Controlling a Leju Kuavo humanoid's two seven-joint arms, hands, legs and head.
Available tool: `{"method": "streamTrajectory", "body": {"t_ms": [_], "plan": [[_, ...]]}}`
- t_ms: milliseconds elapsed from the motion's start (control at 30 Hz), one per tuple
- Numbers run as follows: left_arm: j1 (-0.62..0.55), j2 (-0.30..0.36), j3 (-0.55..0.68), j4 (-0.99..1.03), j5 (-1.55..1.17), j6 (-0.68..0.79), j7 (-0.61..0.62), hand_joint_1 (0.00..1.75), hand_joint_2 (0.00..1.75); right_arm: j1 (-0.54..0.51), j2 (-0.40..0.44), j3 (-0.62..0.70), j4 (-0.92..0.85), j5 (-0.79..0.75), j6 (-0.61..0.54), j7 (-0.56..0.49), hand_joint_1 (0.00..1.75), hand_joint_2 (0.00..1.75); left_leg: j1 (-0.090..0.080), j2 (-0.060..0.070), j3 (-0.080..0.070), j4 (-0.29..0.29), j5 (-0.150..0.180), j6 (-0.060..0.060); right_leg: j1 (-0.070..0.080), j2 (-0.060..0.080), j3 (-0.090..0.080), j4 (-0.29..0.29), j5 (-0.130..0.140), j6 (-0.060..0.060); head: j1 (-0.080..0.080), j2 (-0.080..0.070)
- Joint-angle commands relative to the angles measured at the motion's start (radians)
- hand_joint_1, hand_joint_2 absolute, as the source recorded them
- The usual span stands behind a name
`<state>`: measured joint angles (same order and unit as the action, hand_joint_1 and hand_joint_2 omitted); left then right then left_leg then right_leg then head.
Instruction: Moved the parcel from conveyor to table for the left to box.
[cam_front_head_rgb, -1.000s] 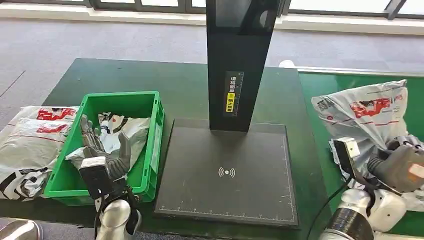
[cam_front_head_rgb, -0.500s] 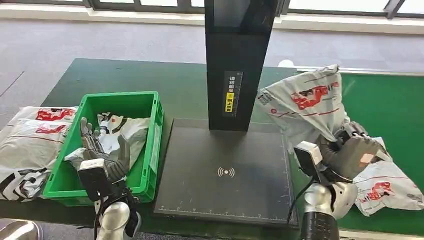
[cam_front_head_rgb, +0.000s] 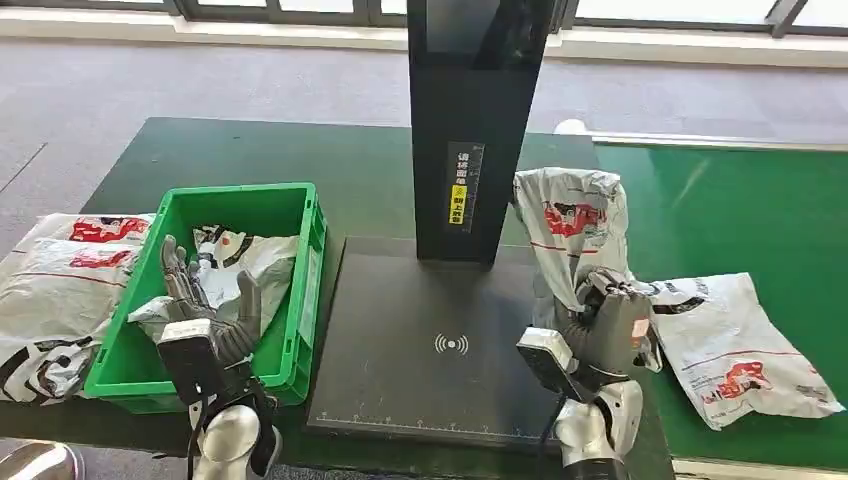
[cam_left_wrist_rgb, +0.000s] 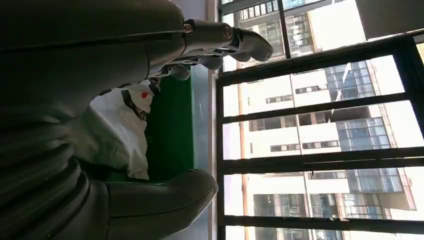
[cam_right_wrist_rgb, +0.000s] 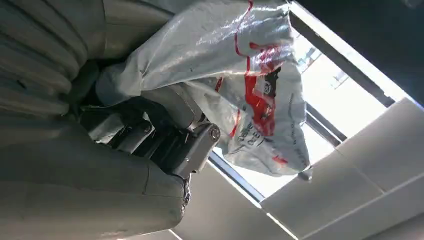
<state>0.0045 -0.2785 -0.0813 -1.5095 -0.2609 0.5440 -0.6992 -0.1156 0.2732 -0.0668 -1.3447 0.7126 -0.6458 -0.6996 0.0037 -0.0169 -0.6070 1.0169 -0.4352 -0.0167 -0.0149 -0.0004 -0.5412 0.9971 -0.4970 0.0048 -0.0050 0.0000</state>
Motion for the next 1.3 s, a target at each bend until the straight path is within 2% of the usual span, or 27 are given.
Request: {"method": "streamTrajectory", "body": {"t_ms": [33,67,100,200,333,400,567,633,667,900,1100,1300], "plan": [[0.019,-0.028,0.019,0.035,-0.015,-0.029,0.001,0.00,1.75,-0.015,-0.031,0.067,0.070,0.070,0.066,0.026,1.75,1.75,-0.001,0.004,0.005,-0.004,-0.001,0.000,0.000,0.002,0.005,-0.004,0.000,-0.001,0.000,0.000],[0.013,-0.032,0.024,0.041,-0.021,-0.039,0.001,0.00,1.75,-0.004,-0.032,0.080,0.057,0.075,0.112,0.028,1.75,1.75,0.000,0.003,0.003,-0.002,-0.001,0.000,0.000,0.002,0.003,-0.002,0.000,0.000,0.000,0.000],[0.013,-0.032,0.024,0.041,-0.021,-0.039,0.001,0.00,1.75,-0.004,-0.032,0.080,0.057,0.075,0.112,0.028,1.75,1.75,-0.001,0.005,0.008,-0.006,-0.001,0.000,0.000,0.003,0.007,-0.007,0.001,-0.001,0.000,0.000],[0.009,-0.034,0.025,0.046,-0.022,-0.040,0.001,0.00,1.75,0.002,-0.031,0.087,0.053,0.075,0.124,0.026,1.75,1.75,0.000,0.002,0.005,-0.003,-0.001,0.000,0.000,0.001,0.004,-0.003,0.000,-0.001,0.000,0.000],[-0.013,-0.030,0.023,0.069,-0.023,-0.065,0.001,0.00,1.75,0.032,-0.079,0.208,0.008,-0.008,0.353,0.001,1.75,1.75,0.000,0.002,0.004,-0.002,-0.001,0.000,0.000,0.001,0.004,-0.003,0.000,-0.001,0.000,0.000],[-0.025,-0.029,0.021,0.081,-0.022,-0.074,0.001,0.00,1.75,0.034,-0.107,0.276,-0.008,-0.048,0.383,0.001,1.75,1.75,0.000,0.002,0.005,-0.004,-0.001,0.000,0.000,0.000,0.006,-0.005,0.000,-0.001,0.000,0.000],[-0.037,-0.031,0.024,0.093,-0.022,-0.078,0.001,0.00,1.75,0.026,-0.115,0.296,-0.009,-0.063,0.394,0.001,1.75,1.75,0.000,0.000,0.001,-0.001,0.000,0.000,0.000,0.000,0.001,-0.001,0.000,0.000,0.000,0.000],[-0.039,-0.031,0.025,0.095,-0.020,-0.083,0.001,0.00,1.75,0.022,-0.124,0.302,-0.013,-0.073,0.413,0.001,1.75,1.75,0.000,0.002,0.004,-0.003,0.000,0.000,0.000,0.000,0.003,-0.003,0.000,-0.001,0.000,0.000],[-0.049,-0.032,0.030,0.102,-0.017,-0.088,0.001,0.00,1.75,0.015,-0.154,0.340,-0.030,-0.122,0.449,0.001,1.75,1.75,0.000,0.001,0.002,-0.001,0.000,0.000,0.000,0.000,0.001,-0.002,0.000,0.000,0.000,0.000],[-0.046,-0.033,0.038,0.095,-0.017,-0.085,0.001,0.00,1.75,0.022,-0.234,0.438,-0.084,-0.260,0.492,0.001,1.75,1.75,0.000,0.002,0.003,-0.002,0.000,0.000,0.000,0.000,0.003,-0.003,0.000,0.000,0.000,0.000],[-0.043,-0.028,0.032,0.092,-0.011,-0.080,0.001,0.00,1.75,0.004,-0.253,0.477,-0.050,-0.264,0.494,0.001,1.75,1.75,0.000,0.002,0.004,-0.002,-0.001,0.000,0.000,0.001,0.004,-0.003,0.000,-0.001,0.000,0.000],[-0.050,-0.039,0.051,0.094,-0.021,-0.090,0.001,0.00,1.75,-0.027,-0.276,0.528,-0.065,-0.305,0.546,0.001,1.75,1.75,0.000,0.003,0.002,-0.001,0.000,0.000,0.000,0.001,0.001,-0.002,0.000,0.000,0.000,0.000]]}}
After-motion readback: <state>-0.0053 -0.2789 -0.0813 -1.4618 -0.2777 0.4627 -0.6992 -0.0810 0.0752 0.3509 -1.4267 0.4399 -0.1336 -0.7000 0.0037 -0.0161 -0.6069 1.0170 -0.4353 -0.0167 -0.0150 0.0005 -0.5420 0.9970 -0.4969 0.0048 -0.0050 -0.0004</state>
